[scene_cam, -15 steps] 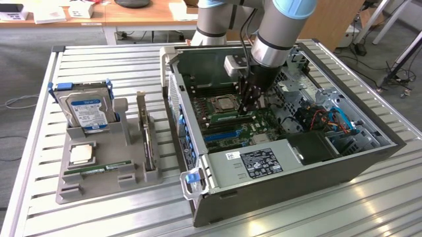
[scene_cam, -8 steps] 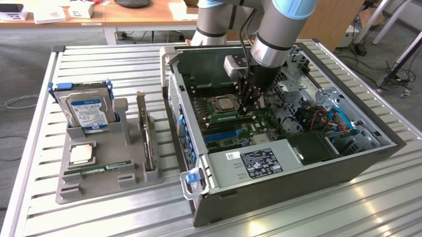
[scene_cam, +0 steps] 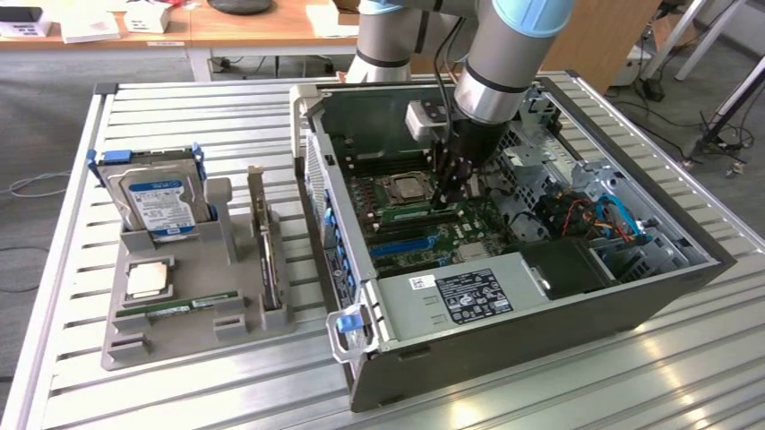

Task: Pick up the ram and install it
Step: 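Insert the ram into the slot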

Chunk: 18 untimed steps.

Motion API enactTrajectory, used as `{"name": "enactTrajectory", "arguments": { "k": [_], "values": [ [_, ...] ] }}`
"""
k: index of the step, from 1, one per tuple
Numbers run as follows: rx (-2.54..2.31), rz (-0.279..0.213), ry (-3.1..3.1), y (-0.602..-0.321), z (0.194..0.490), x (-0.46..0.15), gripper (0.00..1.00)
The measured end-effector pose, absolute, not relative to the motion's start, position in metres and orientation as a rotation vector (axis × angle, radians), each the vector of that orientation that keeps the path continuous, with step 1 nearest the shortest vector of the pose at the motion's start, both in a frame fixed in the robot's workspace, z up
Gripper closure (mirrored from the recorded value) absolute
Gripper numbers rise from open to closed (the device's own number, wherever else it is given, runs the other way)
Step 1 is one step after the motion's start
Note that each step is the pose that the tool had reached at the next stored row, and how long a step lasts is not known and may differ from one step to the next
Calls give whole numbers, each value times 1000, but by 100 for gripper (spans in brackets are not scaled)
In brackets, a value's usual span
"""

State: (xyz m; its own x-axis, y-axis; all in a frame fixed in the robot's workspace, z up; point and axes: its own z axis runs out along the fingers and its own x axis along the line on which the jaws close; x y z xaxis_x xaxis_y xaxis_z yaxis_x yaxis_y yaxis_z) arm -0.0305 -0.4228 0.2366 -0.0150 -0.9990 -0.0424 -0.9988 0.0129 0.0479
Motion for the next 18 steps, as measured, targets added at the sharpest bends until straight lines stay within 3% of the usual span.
{"name": "enactTrajectory", "arguments": {
  "k": [18],
  "values": [
    [2203,-100,-2233,-422,235,-31,88]
  ]
}}
